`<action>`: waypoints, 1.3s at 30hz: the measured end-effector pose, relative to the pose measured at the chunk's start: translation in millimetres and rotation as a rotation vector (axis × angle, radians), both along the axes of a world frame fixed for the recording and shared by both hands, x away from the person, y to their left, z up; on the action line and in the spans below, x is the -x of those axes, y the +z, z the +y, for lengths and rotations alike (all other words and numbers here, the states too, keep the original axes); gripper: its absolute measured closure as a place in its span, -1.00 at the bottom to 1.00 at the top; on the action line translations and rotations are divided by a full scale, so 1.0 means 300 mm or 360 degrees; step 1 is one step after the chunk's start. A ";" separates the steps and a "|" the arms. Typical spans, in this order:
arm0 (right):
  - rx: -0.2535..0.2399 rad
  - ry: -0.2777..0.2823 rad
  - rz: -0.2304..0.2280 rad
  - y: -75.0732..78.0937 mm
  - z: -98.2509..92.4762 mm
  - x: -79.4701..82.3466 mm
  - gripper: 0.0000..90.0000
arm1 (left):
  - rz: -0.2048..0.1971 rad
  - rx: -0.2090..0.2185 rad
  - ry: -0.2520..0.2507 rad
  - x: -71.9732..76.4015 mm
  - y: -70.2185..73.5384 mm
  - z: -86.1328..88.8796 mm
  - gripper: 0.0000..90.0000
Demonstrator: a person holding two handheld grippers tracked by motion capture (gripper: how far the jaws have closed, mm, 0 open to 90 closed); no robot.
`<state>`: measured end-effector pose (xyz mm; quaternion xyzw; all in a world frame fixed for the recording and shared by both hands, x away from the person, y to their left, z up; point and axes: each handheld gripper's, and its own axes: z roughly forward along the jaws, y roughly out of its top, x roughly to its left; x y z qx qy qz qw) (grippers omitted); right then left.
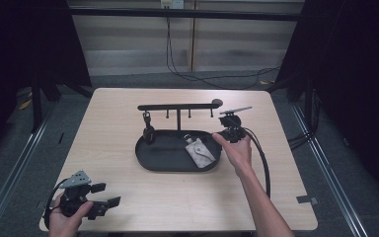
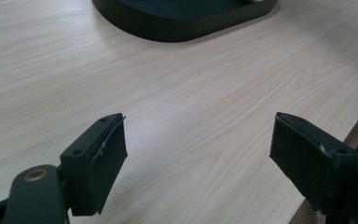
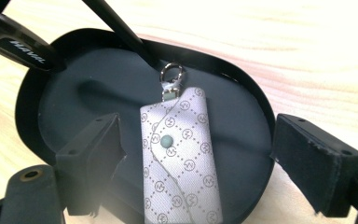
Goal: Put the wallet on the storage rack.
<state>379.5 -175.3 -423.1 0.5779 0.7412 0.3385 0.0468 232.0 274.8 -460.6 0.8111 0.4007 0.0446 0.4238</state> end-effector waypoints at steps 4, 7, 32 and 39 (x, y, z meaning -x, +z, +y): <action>0.0027 0.0001 -0.0047 0.021 -0.004 0.020 -0.54 | 0.0000 0.0007 0.0014 0.002 0.001 0.002 -0.59; 0.0024 -0.0002 -0.0088 0.029 -0.018 0.039 -0.54 | 0.0004 0.0005 0.0029 -0.001 0.001 0.007 -0.59; 0.0081 -0.0038 -0.0158 0.020 -0.180 0.231 -0.54 | 0.0029 0.0005 0.0016 -0.006 -0.005 0.006 -0.53; 0.0117 -0.0036 -0.0216 -0.013 -0.201 0.299 -0.55 | 0.0032 0.0014 0.0031 -0.007 -0.005 0.012 -0.54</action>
